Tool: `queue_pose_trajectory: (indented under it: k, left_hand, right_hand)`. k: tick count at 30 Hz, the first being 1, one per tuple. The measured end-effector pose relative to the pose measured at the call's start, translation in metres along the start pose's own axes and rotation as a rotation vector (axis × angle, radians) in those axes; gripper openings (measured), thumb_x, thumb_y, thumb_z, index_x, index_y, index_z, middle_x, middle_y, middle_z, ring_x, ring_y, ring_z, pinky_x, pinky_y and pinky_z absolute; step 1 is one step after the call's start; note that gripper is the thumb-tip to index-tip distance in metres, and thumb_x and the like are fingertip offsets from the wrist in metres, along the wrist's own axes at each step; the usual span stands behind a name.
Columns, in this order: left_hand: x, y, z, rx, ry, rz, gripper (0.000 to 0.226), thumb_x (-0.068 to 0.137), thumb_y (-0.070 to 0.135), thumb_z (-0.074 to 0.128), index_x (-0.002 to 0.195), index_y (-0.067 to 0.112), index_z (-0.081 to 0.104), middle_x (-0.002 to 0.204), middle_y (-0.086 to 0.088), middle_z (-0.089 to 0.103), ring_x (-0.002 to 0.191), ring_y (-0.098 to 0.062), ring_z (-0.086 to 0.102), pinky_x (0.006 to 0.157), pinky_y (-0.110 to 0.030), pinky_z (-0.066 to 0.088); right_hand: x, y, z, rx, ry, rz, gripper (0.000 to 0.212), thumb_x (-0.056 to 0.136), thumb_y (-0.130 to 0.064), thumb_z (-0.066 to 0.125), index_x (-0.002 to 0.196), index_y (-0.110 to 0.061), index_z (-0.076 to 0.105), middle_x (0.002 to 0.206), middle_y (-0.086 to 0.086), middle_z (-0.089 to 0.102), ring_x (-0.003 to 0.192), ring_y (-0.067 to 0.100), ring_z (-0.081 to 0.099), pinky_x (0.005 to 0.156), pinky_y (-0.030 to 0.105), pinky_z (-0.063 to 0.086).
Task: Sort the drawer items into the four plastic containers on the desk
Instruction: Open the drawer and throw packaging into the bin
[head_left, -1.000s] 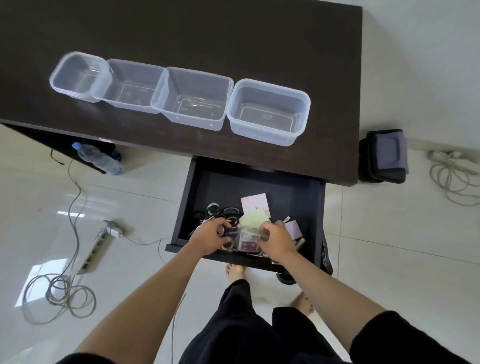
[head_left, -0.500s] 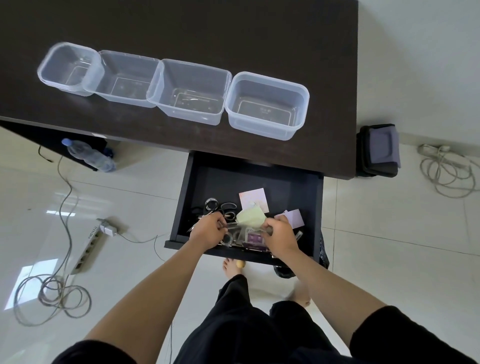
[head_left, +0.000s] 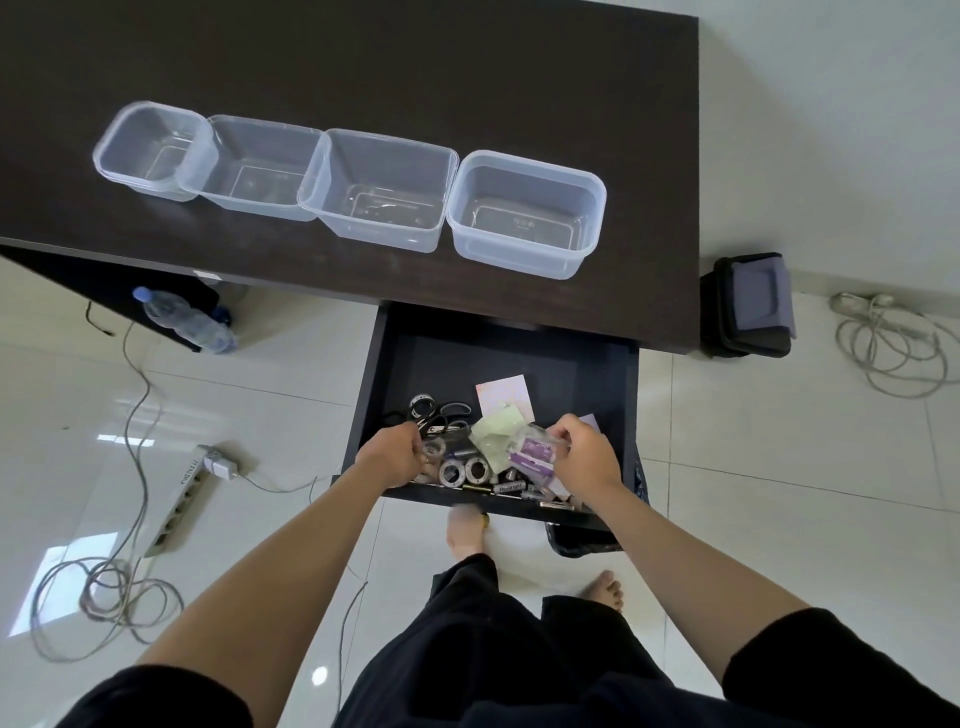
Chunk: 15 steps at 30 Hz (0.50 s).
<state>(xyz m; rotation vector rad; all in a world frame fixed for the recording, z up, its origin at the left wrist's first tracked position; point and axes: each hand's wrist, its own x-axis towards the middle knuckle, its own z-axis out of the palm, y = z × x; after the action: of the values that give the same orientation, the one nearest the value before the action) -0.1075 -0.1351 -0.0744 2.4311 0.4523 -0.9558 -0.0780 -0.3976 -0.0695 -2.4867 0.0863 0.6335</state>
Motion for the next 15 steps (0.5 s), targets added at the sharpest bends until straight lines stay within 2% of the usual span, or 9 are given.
queue_pose_trajectory:
  k: [3,6,11,15]
  left_hand:
    - [-0.003,0.002,0.000,-0.082,0.053,0.001,0.004,0.086,0.016,0.058,0.086,0.019,0.055,0.088,-0.001,0.063,0.082,-0.021,0.059,0.074,-0.033,0.051]
    - [-0.008,0.011,-0.003,-0.205,0.124,-0.002,0.005,0.085,0.015,0.061,0.088,0.017,0.059,0.084,0.000,0.061,0.080,-0.020,0.059,0.077,-0.033,0.052]
    - [-0.019,0.038,-0.003,-0.380,0.208,0.036,0.003,0.087,0.016,0.061,0.086,0.015,0.058,0.083,-0.005,0.068,0.078,-0.018,0.063,0.067,-0.029,0.051]
    - [-0.032,0.073,0.005,-0.495,0.244,0.043,0.005,0.092,0.011,0.053,0.091,0.009,0.057,0.088,-0.009,0.070,0.070,-0.011,0.061,0.066,-0.030,0.053]
  right_hand:
    - [0.001,0.001,-0.016,0.032,-0.007,0.012,0.018,0.087,-0.011,0.058,0.082,-0.025,0.047,0.087,0.002,0.060,0.075,0.018,0.061,0.056,0.035,0.054]
    - [0.000,0.000,-0.037,0.110,0.075,-0.035,0.013,0.084,-0.003,0.055,0.086,-0.016,0.050,0.086,0.005,0.060,0.075,0.021,0.057,0.059,0.034,0.049]
    - [0.000,0.003,-0.067,0.209,0.251,-0.068,0.017,0.091,0.001,0.043,0.095,-0.008,0.056,0.088,0.004,0.058,0.075,0.017,0.051,0.055,0.018,0.035]
    - [0.002,0.015,-0.091,0.299,0.310,-0.085,0.017,0.092,-0.002,0.045,0.099,-0.007,0.060,0.090,0.002,0.060,0.082,0.019,0.057,0.065,0.024,0.043]
